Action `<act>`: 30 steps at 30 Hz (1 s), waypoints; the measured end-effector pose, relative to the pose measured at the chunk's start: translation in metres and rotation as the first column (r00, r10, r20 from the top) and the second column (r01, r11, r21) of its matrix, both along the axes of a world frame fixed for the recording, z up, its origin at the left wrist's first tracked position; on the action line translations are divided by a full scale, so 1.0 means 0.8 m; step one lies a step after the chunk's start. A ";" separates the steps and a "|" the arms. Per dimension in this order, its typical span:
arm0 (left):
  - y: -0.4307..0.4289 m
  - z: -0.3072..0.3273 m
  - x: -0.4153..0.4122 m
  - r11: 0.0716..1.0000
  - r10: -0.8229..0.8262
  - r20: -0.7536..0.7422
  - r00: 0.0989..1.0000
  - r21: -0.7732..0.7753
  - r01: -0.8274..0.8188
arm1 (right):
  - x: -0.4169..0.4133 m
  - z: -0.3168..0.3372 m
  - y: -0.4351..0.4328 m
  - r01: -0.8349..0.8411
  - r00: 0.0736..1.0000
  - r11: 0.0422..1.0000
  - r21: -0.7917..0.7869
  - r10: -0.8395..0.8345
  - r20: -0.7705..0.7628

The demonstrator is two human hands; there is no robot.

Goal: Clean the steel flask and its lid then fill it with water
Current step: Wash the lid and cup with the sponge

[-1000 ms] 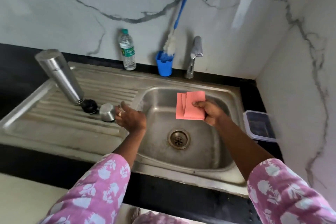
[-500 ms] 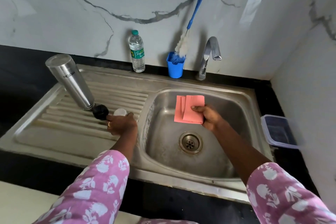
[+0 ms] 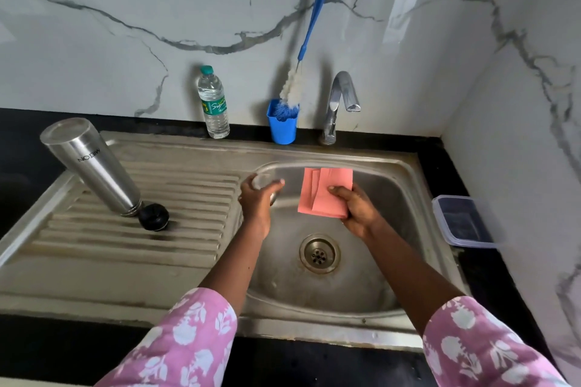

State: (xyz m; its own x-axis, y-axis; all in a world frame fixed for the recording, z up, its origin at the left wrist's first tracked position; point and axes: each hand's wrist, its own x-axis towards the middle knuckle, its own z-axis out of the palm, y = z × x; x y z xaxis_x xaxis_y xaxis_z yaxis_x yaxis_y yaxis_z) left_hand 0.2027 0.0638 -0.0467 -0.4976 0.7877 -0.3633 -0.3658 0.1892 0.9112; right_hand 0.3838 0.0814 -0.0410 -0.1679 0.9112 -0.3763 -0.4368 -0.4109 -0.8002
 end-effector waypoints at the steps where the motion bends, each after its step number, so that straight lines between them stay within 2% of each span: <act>1: 0.001 0.004 0.009 0.999 -0.018 0.128 0.992 0.032 0.014 | 0.004 0.001 0.000 0.037 0.999 0.999 0.000 -0.037 0.011; 2: 0.002 0.011 0.019 0.998 -0.018 0.245 0.969 0.057 0.004 | 0.006 0.003 0.000 0.067 0.997 0.998 0.004 -0.067 0.027; 4: -0.001 0.019 0.038 0.999 -0.012 0.327 0.945 0.033 0.001 | 0.009 0.010 -0.004 0.081 0.994 0.997 0.007 -0.081 0.068; 7: -0.003 0.010 0.056 0.991 -0.122 0.174 0.977 -0.026 0.129 | 0.012 0.024 -0.011 0.007 0.984 1.000 0.022 -0.011 0.178; 8: -0.003 0.005 0.061 0.987 -0.143 0.140 0.980 -0.046 0.151 | 0.015 0.028 -0.012 -0.014 0.957 0.998 0.065 -0.006 0.291; 9: -0.004 0.004 0.064 0.983 -0.156 0.137 0.978 -0.079 0.168 | 0.017 0.032 -0.012 -0.055 0.881 0.989 0.141 -0.018 0.473; 10: -0.004 0.001 0.068 0.978 -0.159 0.127 0.979 -0.116 0.173 | 0.018 0.036 -0.012 -0.142 0.724 0.963 0.231 -0.058 0.687; 11: -0.005 0.001 0.072 0.970 -0.170 0.111 0.979 -0.159 0.186 | 0.019 0.041 -0.015 -0.275 0.495 0.919 0.282 -0.116 0.861; 12: -0.007 0.007 0.076 0.958 -0.188 0.115 0.975 -0.199 0.208 | 0.016 0.045 -0.019 -0.425 0.267 0.860 0.284 -0.181 0.947; 13: -0.007 0.008 0.080 0.946 -0.190 0.144 0.971 -0.237 0.220 | 0.013 0.047 -0.025 -0.563 0.077 0.794 0.228 -0.225 0.971; 14: -0.009 0.012 0.082 0.936 -0.193 0.194 0.962 -0.258 0.240 | 0.010 0.047 -0.030 -0.673 -0.073 0.724 0.153 -0.270 0.960; 15: -0.009 0.015 0.083 0.934 -0.189 0.260 0.947 -0.249 0.255 | 0.007 0.046 -0.034 -0.743 -0.163 0.663 0.092 -0.313 0.936; 16: -0.008 0.015 0.083 0.932 -0.191 0.302 0.934 -0.242 0.269 | 0.006 0.043 -0.038 -0.777 -0.194 0.626 0.069 -0.343 0.919; 17: -0.007 0.016 0.083 0.939 -0.176 0.314 0.933 -0.232 0.256 | 0.007 0.041 -0.042 -0.803 -0.178 0.588 0.094 -0.388 0.904; 19: -0.007 0.018 0.084 0.949 -0.154 0.291 0.944 -0.223 0.223 | 0.010 0.036 -0.046 -0.840 -0.071 0.493 0.228 -0.515 0.854; 21: -0.010 0.017 0.087 0.948 -0.188 0.220 0.957 -0.213 0.236 | 0.018 0.032 -0.044 -0.858 -0.045 0.431 0.280 -0.607 0.794; 24: -0.018 0.020 0.092 0.946 -0.283 0.006 0.959 -0.165 0.280 | 0.022 0.041 -0.047 -0.828 -0.064 0.483 0.284 -0.585 0.809; 26: -0.021 0.023 0.094 0.939 -0.337 -0.147 0.930 -0.123 0.321 | 0.018 0.055 -0.045 -0.763 -0.111 0.597 0.248 -0.500 0.859; 28: -0.022 0.022 0.098 0.942 -0.336 -0.229 0.914 -0.111 0.318 | 0.017 0.066 -0.035 -0.678 -0.201 0.723 0.133 -0.356 0.913; 30: -0.024 0.024 0.100 0.959 -0.279 -0.223 0.934 -0.113 0.259 | 0.016 0.071 -0.034 -0.684 -0.220 0.723 0.094 -0.327 0.919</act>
State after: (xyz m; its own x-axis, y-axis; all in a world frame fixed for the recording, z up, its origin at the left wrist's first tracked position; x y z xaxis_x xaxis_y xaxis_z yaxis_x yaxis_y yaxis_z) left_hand 0.2831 0.0448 -0.0272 -0.3497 0.8771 -0.3294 -0.0687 0.3266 0.9427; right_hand 0.3966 0.0544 0.0159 -0.3246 0.9428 0.0751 0.9337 0.3322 -0.1339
